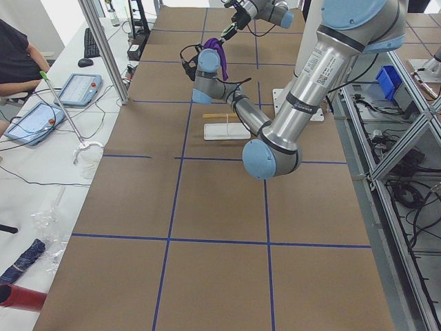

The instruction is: Hang towel on rack

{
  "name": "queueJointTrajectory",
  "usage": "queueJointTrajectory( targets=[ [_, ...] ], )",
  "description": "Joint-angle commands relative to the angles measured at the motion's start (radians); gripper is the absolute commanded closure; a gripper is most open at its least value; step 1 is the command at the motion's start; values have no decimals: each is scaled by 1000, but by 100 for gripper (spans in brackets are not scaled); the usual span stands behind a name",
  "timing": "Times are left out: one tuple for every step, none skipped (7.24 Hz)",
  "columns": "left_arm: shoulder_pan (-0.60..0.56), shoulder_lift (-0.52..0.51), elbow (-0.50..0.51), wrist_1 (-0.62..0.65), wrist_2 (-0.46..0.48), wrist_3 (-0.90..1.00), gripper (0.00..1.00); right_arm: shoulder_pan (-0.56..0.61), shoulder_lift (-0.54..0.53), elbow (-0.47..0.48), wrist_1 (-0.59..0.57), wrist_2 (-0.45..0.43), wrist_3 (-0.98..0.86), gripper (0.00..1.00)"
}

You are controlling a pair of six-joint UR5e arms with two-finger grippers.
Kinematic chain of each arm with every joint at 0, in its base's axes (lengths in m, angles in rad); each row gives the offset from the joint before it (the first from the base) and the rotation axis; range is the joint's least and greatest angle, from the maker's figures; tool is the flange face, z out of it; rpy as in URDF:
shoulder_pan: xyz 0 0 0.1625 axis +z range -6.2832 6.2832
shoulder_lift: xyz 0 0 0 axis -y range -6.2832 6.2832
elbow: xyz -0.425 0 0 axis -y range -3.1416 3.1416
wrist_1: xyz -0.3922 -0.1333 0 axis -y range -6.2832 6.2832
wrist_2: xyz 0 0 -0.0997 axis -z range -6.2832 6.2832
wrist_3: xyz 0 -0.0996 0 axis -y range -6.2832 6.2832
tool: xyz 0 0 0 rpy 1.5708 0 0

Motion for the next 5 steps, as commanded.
queueJointTrajectory(
  targets=[
    [22,-22,2,6,3,-30,1,-9,-7,21,1,-7,-3,100],
    [22,-22,2,9,3,-30,2,-12,-7,27,1,-7,-2,100],
    [22,-22,2,9,3,-30,6,-15,-7,30,1,-7,-3,100],
    [22,-30,4,17,3,-30,11,-18,-8,30,1,-7,-5,100],
    [22,-36,2,35,3,-30,22,-22,-7,30,1,-7,-5,100]
  ],
)
